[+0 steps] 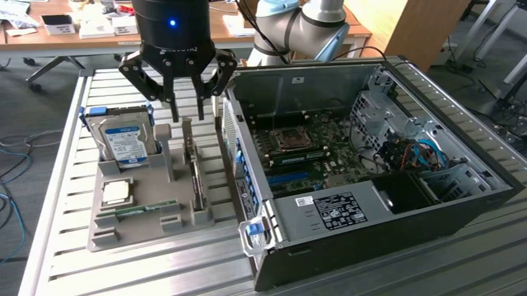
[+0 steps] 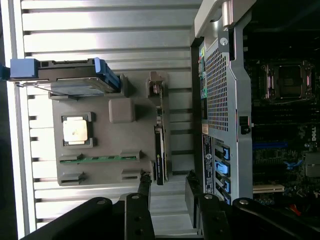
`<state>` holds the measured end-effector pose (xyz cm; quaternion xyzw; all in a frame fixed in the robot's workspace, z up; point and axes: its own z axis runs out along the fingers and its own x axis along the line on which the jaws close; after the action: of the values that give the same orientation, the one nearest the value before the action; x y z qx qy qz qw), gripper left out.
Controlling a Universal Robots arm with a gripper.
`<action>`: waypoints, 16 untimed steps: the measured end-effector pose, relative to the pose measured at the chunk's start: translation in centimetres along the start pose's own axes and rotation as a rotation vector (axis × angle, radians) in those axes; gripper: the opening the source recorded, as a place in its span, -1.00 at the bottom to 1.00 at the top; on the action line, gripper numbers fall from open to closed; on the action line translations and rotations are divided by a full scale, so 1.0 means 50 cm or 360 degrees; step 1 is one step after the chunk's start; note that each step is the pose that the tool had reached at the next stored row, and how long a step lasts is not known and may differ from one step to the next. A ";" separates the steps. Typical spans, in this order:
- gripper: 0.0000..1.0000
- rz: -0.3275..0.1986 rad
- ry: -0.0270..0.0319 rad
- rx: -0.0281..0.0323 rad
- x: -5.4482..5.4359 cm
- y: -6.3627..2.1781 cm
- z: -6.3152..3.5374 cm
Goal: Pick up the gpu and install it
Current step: 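Pick up the gpu and move the gpu toward the slot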
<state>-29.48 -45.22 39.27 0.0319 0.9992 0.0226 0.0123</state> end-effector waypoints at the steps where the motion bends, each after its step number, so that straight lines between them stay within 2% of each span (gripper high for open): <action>1: -0.17 0.0000 0.00001 -0.00007 0.000 0.000 0.000; 3: -0.17 0.0000 0.00002 -0.00054 0.000 0.000 0.003; 8: -0.17 0.0000 0.00006 -0.00052 0.000 -0.001 0.013; 16: -0.17 0.0000 0.00007 -0.00052 0.001 -0.002 0.041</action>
<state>-29.48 -45.22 37.22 0.0320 0.9991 0.0242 0.0122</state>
